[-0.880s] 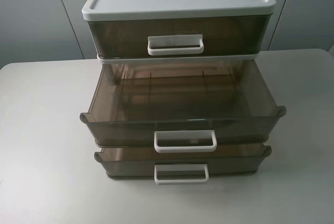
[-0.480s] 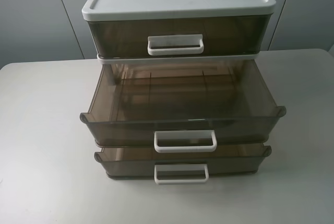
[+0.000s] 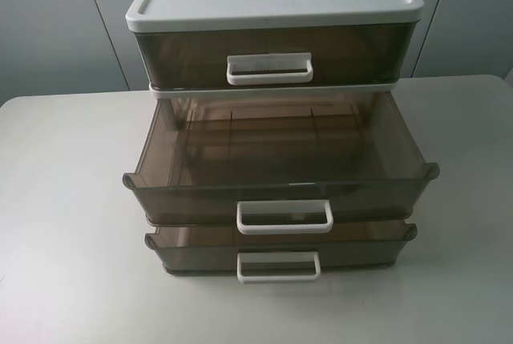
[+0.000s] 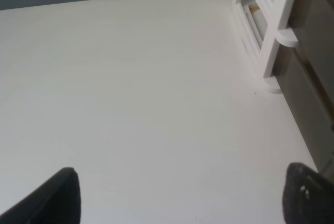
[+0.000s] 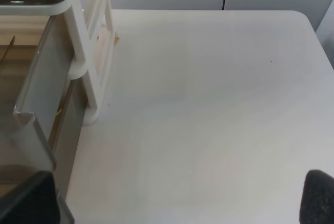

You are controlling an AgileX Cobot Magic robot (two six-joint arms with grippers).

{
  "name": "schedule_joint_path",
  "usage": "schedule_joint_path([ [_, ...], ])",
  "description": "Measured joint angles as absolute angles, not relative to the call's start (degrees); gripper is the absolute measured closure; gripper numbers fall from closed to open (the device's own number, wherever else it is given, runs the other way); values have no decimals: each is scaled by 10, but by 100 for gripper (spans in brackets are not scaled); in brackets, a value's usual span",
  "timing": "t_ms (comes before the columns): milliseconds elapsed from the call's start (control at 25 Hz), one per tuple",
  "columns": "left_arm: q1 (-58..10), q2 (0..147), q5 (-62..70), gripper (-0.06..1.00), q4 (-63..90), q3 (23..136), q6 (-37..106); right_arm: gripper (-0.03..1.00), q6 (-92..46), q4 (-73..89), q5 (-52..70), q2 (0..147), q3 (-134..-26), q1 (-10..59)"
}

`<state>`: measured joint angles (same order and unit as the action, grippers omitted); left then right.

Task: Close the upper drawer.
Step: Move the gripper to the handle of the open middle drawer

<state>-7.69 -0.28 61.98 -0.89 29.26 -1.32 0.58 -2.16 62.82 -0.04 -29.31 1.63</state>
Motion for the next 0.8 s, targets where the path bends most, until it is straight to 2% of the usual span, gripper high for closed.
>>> schedule_joint_path([
  [800, -77, -3, 620, 20, -9, 293, -12, 27, 6, -19, 628, 0, -293, 16],
])
